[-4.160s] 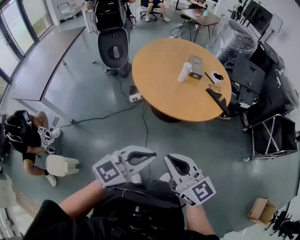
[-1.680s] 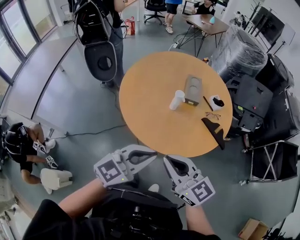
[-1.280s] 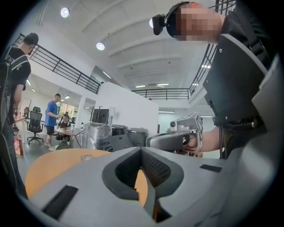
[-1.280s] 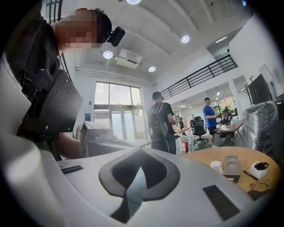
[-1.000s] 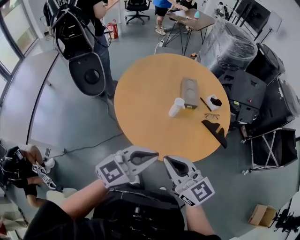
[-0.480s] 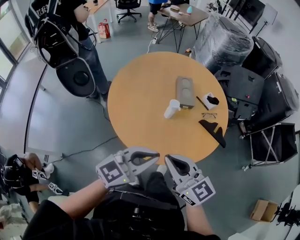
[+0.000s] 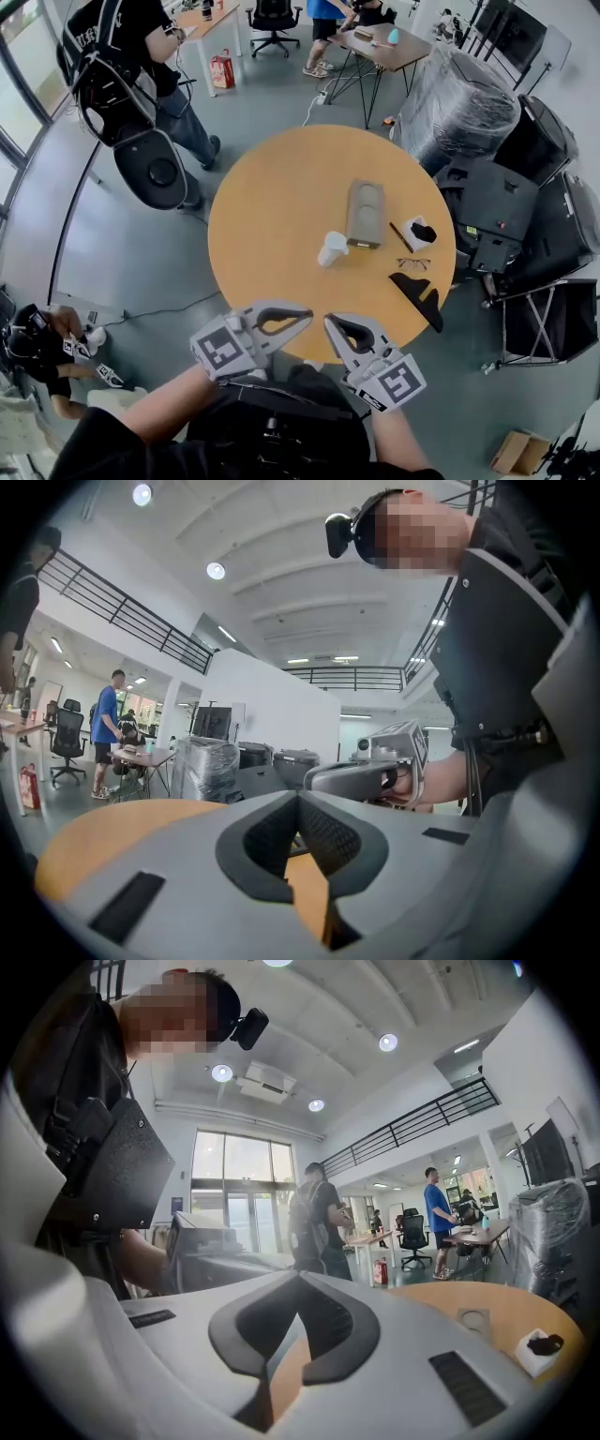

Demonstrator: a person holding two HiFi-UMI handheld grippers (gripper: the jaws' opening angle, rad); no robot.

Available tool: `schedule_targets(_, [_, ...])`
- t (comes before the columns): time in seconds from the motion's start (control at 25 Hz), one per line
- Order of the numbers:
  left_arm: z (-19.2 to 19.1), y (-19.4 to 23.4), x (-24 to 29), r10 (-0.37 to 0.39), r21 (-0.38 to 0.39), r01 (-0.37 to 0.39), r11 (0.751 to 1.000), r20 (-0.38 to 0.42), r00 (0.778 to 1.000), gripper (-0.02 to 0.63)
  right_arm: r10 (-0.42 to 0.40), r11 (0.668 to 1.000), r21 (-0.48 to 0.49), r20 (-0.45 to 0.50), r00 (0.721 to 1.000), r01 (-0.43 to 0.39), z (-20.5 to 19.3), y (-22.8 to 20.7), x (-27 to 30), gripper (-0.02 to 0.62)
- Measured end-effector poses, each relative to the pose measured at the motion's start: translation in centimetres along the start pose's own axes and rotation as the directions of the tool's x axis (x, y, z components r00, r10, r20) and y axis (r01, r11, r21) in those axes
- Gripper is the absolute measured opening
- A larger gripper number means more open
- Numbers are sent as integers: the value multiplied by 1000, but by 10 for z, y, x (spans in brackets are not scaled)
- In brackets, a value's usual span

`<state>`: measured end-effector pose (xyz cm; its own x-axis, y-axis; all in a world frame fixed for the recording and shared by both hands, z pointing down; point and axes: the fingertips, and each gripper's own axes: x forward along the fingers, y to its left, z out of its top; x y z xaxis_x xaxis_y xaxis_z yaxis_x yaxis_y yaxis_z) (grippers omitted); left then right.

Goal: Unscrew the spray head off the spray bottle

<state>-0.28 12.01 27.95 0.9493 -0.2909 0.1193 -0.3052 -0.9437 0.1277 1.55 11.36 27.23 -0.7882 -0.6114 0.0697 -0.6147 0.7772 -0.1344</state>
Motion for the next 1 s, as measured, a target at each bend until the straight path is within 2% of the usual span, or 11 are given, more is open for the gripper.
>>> schedule_targets(0.28, [4, 28, 51, 69, -7, -70, 998, -10, 998, 2, 58, 998, 18, -4, 998, -58, 2, -62, -6, -3])
schedule_targets(0.56, [-14, 45, 88, 132, -15, -133, 991, -50, 990, 2, 129, 991, 32, -24, 991, -128, -11, -103, -13, -3])
schedule_targets(0.84, [-33, 74, 105, 161, -50, -165, 985, -64, 985, 2, 118, 992, 52, -39, 992, -116, -31, -139, -3, -3])
schedule_targets(1.0, [-45, 98, 108, 160, -38, -163, 986, -69, 985, 2, 88, 995, 56, -56, 995, -85, -41, -157, 11, -3])
